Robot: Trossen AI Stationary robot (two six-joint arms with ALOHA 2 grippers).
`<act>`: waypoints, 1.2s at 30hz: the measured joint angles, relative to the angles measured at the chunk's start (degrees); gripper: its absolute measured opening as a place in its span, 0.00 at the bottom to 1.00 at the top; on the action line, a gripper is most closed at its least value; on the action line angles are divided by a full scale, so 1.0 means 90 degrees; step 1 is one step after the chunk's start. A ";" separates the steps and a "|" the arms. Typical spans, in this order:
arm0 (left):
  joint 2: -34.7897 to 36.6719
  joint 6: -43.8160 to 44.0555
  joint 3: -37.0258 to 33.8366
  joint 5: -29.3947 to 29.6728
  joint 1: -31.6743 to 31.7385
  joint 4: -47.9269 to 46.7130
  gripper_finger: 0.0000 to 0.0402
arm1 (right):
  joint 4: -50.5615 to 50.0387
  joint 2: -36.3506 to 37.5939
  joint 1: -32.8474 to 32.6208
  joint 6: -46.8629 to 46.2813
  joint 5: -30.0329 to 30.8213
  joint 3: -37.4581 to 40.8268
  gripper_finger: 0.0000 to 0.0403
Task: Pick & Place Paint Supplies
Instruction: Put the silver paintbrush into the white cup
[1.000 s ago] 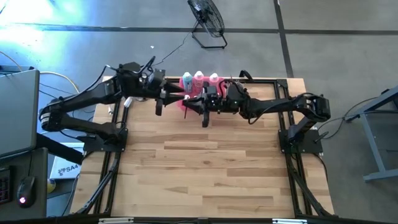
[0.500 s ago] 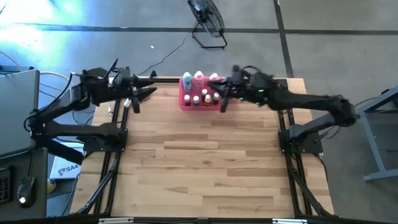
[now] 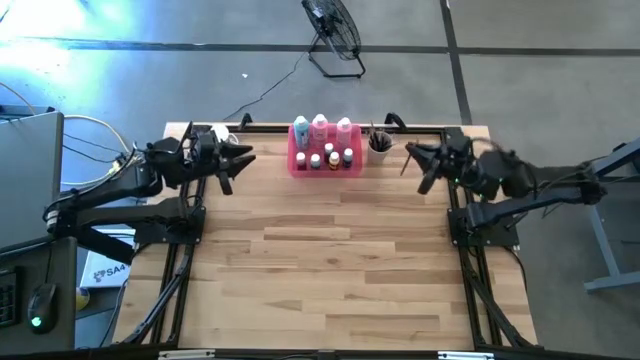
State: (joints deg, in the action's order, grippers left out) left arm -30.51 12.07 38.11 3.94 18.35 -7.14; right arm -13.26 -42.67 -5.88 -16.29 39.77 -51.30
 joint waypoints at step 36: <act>0.0073 0.0384 -0.0138 0.0312 0.0000 0.0066 0.36 | 0.7887 -0.3187 0.2840 0.0283 0.1200 0.3414 0.02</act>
State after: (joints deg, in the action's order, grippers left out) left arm -29.85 15.53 36.86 6.74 18.35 -6.54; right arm 57.72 -71.35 19.68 -13.75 50.57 -20.57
